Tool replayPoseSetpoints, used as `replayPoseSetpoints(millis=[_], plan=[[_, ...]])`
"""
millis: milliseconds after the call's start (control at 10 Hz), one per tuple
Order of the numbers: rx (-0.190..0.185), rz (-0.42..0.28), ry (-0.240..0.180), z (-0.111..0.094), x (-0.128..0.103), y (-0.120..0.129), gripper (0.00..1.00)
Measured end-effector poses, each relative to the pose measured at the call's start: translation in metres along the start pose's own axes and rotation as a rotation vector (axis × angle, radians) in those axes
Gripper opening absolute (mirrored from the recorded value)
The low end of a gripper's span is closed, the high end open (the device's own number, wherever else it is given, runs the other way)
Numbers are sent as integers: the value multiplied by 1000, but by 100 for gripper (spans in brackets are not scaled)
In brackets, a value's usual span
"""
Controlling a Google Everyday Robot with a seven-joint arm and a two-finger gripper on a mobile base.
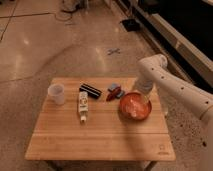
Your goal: Drag the ceramic bowl in a circle
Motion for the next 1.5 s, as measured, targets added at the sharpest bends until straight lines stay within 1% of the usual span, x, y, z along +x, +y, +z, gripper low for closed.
replayPoseSetpoints(millis=[600,700,800,1000,1200,1500], plan=[[-1,0,-1,1,0,0,67],[-7,4,-2,2,3,3,67],[-30,16,-1,6,11,12,67],[-75,46,-13,14,24,36,67],[-99,71,-39,25,28,52,67],[-111,98,-82,49,27,70,67]])
